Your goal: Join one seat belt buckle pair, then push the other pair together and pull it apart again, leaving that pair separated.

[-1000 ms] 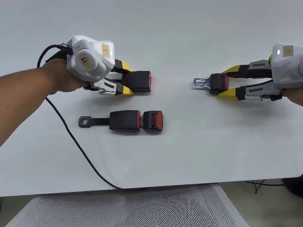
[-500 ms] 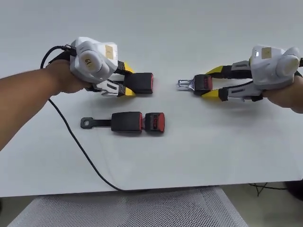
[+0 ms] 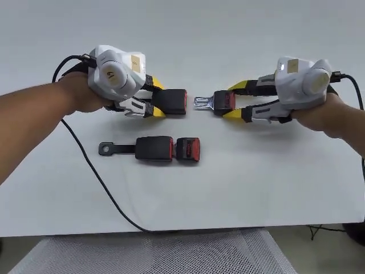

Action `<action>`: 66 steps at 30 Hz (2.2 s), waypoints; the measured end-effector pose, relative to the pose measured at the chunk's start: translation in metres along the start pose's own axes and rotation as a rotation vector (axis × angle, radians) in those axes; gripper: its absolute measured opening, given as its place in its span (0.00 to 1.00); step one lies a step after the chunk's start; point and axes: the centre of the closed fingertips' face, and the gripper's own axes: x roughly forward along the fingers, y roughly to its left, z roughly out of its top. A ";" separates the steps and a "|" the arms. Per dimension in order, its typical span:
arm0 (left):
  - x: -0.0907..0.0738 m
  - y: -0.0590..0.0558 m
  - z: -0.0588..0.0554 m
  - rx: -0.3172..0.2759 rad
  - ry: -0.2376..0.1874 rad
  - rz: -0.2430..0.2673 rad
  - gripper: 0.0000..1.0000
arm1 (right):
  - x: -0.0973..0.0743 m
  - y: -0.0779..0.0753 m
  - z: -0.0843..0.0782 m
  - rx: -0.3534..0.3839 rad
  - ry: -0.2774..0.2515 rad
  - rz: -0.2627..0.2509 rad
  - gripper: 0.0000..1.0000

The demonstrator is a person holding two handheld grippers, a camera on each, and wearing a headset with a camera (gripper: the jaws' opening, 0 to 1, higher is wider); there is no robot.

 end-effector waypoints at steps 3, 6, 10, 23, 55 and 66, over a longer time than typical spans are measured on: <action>0.000 0.001 0.000 0.000 0.003 0.000 0.34 | 0.006 0.002 0.004 -0.010 0.009 0.003 0.34; 0.000 0.001 -0.001 0.004 0.013 -0.002 0.34 | 0.011 0.003 0.007 -0.016 0.014 0.006 0.34; 0.000 0.001 0.000 0.000 0.011 -0.004 0.34 | 0.018 0.005 0.009 -0.009 0.012 0.005 0.34; 0.000 0.000 0.001 0.033 0.044 -0.020 0.33 | 0.026 0.004 0.015 0.010 0.046 0.003 0.33; -0.001 0.000 0.001 0.058 0.084 -0.033 0.33 | 0.041 0.007 0.026 0.037 0.139 -0.074 0.33; -0.001 0.001 0.000 0.048 0.076 -0.032 0.33 | 0.042 0.006 0.025 0.033 0.153 -0.092 0.34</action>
